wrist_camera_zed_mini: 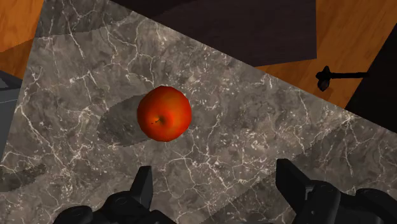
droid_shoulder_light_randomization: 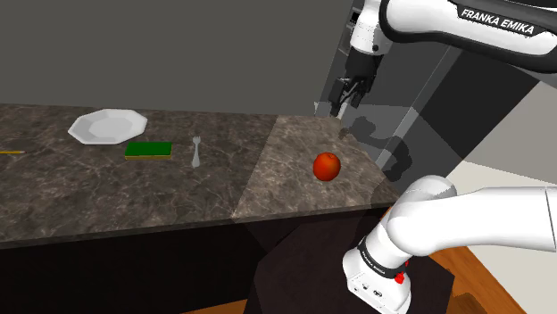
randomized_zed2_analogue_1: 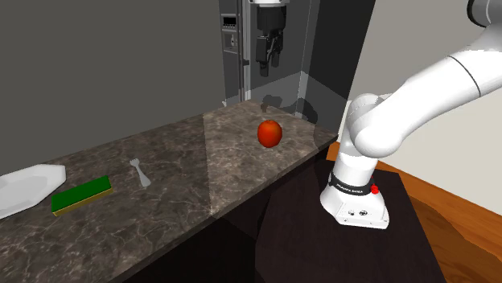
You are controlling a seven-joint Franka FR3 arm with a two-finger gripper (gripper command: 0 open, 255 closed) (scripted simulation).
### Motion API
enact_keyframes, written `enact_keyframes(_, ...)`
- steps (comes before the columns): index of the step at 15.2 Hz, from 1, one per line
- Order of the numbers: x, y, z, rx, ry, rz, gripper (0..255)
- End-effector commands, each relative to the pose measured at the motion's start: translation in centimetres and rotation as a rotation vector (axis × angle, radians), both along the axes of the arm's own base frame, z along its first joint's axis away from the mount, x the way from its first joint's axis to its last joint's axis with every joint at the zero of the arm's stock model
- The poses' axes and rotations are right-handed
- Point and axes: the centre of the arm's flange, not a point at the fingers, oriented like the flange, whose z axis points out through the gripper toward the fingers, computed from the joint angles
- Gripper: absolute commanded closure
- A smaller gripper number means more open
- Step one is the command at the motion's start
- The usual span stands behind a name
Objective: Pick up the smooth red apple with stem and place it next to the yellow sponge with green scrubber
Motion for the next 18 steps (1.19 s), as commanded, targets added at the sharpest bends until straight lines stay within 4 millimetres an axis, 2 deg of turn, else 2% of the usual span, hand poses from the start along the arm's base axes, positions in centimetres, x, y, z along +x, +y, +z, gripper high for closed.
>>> enact_keyframes(1, 0.0, 0.0, 0.0, 0.000, 0.000, 0.000, 0)
enact_keyframes(8, 0.6, -7.5, -7.5, 0.138, -0.013, -0.035, 0)
enact_keyframes(15, 1.0, -13.9, -15.9, 0.275, -0.026, -0.071, 0)
enact_keyframes(18, 1.1, -13.8, -17.0, 0.277, -0.026, -0.071, 0)
